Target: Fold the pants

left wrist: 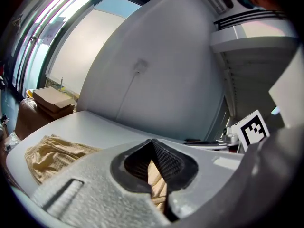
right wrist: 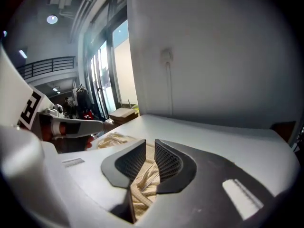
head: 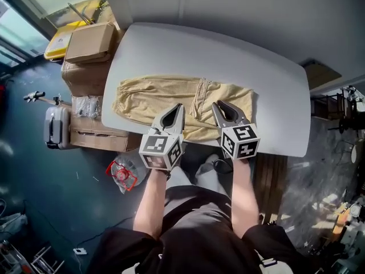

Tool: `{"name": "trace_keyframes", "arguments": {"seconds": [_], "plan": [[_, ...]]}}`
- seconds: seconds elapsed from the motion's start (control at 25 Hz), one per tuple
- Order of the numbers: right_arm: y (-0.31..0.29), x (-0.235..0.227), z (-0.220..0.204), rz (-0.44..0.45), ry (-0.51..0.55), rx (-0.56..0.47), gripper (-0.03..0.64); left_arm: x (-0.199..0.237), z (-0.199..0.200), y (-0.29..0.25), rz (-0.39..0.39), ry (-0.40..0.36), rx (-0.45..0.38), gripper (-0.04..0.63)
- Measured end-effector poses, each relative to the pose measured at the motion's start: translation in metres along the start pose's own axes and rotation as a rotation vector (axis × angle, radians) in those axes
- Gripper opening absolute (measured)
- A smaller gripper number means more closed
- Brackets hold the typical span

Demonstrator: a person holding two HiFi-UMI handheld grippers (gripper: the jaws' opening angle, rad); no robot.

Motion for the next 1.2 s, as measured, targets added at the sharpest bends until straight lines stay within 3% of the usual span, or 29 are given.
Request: {"name": "trace_keyframes", "arguments": {"seconds": [0.32,0.76,0.92,1.2], "plan": [[0.066,-0.034,0.050,-0.091,0.021,-0.200,0.046,-0.049,0.034,-0.019,-0.073,-0.085,-0.043,0.005],[0.145,-0.096,0.079,-0.236,-0.029,-0.402,0.029,-0.126,0.078,-0.048,-0.189,-0.211,-0.093,0.005],[0.157,-0.121,0.068,-0.287,-0.081,-0.397,0.020,-0.152,0.079,-0.061,-0.234,-0.242,-0.093,0.005],[0.163,-0.143,0.045,-0.301,-0.115,-0.356,0.023,-0.173,0.059,-0.083,-0.269,-0.239,-0.039,0.005]]}}
Point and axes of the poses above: the fingertips, and each gripper's own axes: y backward along the fingers, x to its left, z out of its top, the point moved 3 cm from there along y, backward along the fingers, and after that the axes turned 4 degrees about x, right-handed, at the moved point
